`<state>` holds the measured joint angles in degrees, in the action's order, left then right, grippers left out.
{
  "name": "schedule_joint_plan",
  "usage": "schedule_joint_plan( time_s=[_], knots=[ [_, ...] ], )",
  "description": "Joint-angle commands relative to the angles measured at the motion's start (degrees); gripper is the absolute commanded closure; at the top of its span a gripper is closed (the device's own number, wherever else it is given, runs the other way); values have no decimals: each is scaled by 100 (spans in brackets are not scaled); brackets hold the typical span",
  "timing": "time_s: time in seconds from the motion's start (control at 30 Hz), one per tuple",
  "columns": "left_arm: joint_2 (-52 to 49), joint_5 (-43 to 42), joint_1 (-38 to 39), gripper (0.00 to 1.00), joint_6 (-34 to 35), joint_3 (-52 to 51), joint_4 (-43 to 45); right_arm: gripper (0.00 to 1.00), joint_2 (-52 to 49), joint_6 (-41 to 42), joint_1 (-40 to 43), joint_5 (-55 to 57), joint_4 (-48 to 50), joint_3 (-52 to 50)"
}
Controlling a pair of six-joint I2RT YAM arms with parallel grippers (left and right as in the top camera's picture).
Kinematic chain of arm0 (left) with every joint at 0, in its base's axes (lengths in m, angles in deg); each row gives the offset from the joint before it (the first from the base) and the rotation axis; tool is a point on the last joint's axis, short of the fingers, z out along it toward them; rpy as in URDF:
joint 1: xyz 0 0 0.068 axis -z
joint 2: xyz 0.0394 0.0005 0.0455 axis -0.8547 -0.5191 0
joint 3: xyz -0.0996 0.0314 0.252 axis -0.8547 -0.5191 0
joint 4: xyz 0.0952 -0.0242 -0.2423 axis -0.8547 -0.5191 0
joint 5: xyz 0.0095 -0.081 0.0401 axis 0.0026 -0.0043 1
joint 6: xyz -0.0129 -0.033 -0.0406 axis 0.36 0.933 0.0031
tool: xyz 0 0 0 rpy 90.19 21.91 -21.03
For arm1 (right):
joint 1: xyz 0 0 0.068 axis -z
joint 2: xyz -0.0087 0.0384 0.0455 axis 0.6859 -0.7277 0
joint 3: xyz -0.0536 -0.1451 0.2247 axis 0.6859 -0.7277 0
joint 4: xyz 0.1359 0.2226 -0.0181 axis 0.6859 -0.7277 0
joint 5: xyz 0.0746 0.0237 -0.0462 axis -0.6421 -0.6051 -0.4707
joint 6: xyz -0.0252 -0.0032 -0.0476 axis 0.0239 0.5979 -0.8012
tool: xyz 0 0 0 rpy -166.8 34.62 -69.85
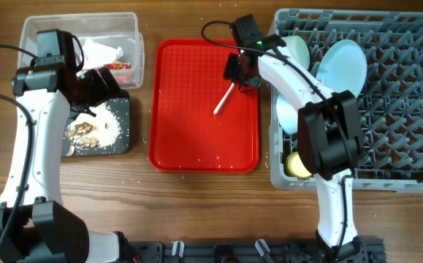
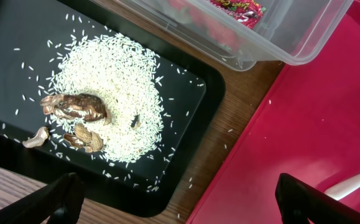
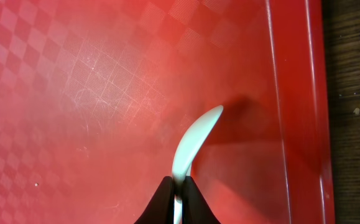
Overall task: Sort waste into correct bins and load items into the dishwasher rack
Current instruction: 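Close the right gripper on the spoon handle and hold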
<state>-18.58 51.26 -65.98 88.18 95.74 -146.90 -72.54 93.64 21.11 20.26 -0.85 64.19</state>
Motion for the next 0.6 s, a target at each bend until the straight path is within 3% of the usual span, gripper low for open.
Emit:
schedule_joint_plan(
  time_s=[0.0,0.57],
  knots=[
    [50,72,-39,0,-2,-24,0,96,-249,-103,-15,-9,-66,-101],
    [50,74,-39,0,-2,-24,2,96,-249,-103,-15,-9,-59,-101]
  ],
)
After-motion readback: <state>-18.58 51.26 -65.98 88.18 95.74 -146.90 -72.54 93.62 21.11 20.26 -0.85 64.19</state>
